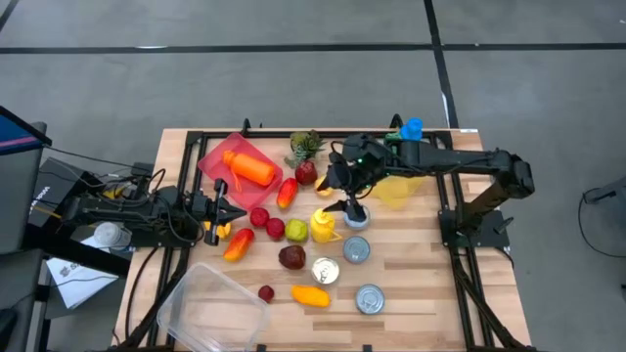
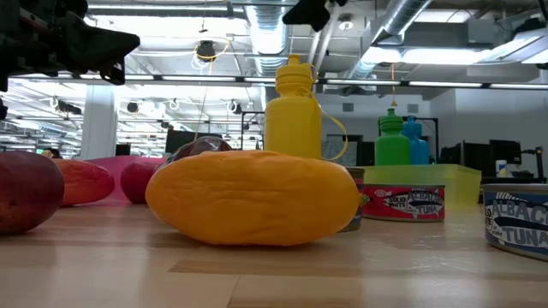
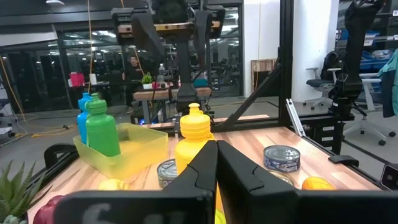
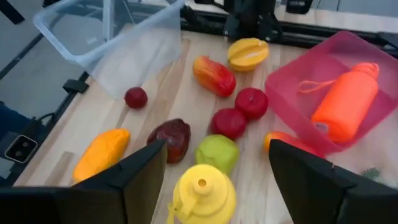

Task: Pick & Place Food Item
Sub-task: Put the yellow tumbler into the yellow bin

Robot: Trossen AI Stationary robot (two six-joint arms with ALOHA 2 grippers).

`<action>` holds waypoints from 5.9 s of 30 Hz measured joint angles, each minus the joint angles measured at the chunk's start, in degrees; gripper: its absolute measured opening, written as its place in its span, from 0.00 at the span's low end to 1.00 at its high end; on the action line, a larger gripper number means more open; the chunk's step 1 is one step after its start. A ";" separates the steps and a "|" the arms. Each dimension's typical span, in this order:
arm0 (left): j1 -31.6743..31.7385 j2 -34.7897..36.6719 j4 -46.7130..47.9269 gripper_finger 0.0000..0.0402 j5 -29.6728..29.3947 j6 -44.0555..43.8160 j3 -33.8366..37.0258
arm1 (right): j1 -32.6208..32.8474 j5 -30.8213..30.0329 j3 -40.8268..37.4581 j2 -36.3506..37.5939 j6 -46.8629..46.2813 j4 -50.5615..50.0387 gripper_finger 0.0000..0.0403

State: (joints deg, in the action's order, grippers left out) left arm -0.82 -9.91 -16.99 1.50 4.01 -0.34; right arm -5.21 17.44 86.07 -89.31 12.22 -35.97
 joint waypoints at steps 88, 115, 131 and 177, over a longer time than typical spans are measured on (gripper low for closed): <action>0.00 0.00 0.00 0.00 0.02 0.00 -0.02 | -1.65 12.56 -38.07 2.50 -8.16 56.49 0.68; 0.00 0.00 0.00 0.00 0.00 0.00 -0.01 | -2.90 10.77 -38.09 1.31 -10.94 57.24 0.10; -0.02 0.00 0.00 0.00 0.00 0.00 -0.02 | -8.48 -5.34 -38.03 35.88 -14.83 28.62 0.11; -0.02 0.00 0.00 0.00 0.02 0.00 -0.02 | -15.85 -77.00 -55.33 58.41 -25.63 11.94 0.12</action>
State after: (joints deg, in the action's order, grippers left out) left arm -0.84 -9.91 -16.99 1.52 4.01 -0.36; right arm -21.06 -59.57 30.74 -30.90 -13.40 -24.03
